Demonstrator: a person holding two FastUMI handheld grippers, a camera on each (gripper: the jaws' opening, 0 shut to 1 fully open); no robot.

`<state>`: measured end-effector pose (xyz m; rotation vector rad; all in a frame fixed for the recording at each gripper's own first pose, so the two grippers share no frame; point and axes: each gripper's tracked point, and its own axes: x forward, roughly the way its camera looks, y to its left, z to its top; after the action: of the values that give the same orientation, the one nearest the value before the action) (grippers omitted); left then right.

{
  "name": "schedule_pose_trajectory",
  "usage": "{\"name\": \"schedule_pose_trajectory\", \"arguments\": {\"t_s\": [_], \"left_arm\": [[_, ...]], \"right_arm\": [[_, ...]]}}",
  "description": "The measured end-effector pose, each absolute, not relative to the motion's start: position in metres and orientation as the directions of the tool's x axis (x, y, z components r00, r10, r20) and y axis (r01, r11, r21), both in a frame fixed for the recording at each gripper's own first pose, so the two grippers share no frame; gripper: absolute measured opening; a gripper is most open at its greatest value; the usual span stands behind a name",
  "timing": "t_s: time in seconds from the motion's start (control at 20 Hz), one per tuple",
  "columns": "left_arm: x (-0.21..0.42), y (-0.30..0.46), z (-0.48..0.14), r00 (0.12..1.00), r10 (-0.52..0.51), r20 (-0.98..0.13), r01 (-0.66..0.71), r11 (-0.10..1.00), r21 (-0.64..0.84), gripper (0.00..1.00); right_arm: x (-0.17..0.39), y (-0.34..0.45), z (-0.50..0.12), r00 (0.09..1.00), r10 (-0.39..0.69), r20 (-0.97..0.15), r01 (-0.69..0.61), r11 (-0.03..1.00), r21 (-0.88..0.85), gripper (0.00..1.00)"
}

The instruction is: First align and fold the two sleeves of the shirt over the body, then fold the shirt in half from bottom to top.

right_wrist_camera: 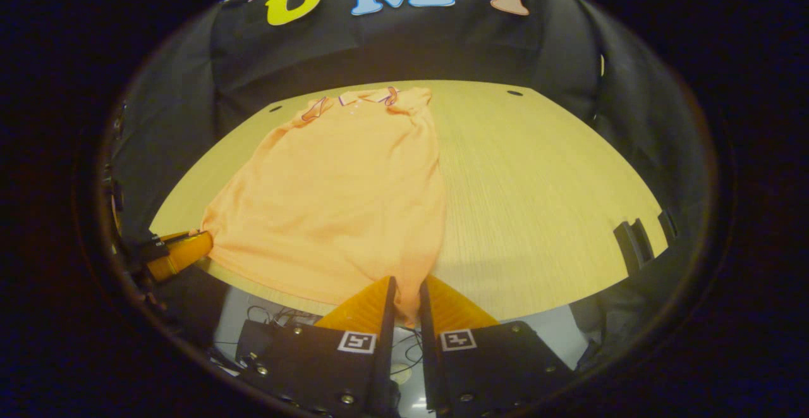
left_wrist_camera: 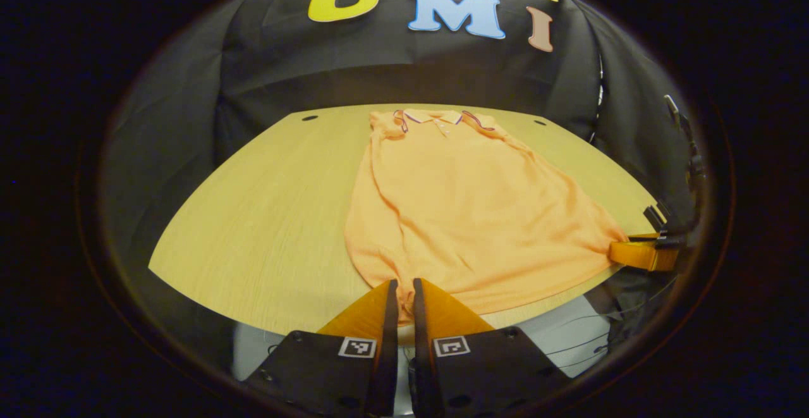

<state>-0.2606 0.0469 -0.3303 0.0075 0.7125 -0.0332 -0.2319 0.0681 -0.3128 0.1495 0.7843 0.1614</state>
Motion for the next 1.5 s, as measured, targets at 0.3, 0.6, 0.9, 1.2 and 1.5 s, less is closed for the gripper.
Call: {"name": "schedule_pose_trajectory", "arguments": {"t_s": [0.3, 0.6, 0.9, 1.2, 1.5], "left_arm": [[-0.254, 0.052, -0.321, 0.741, 0.004, -0.672, -0.004, 1.0, 0.003, 0.11], [-0.219, 0.054, -0.27, 0.794, 0.012, -0.608, -0.019, 1.0, -0.006, 0.11], [-0.165, 0.054, -0.235, 0.821, 0.002, -0.57, -0.042, 0.998, -0.056, 0.12], [-0.098, 0.055, -0.212, 0.839, -0.017, -0.544, -0.036, 0.996, -0.086, 0.11], [-0.021, 0.066, -0.198, 0.847, -0.053, -0.529, -0.02, 0.991, -0.131, 0.11]], "right_arm": [[-0.233, 0.073, -0.306, 0.681, 0.257, -0.686, -0.048, 0.95, 0.309, 0.03], [-0.209, 0.077, -0.259, 0.742, 0.293, -0.603, -0.051, 0.922, 0.385, 0.03], [-0.159, 0.068, -0.206, 0.799, 0.271, -0.538, -0.062, 0.925, 0.374, 0.03], [-0.1, 0.067, -0.172, 0.832, 0.249, -0.496, -0.082, 0.939, 0.333, 0.03], [-0.032, 0.072, -0.143, 0.855, 0.213, -0.473, -0.079, 0.955, 0.287, 0.03]]}}
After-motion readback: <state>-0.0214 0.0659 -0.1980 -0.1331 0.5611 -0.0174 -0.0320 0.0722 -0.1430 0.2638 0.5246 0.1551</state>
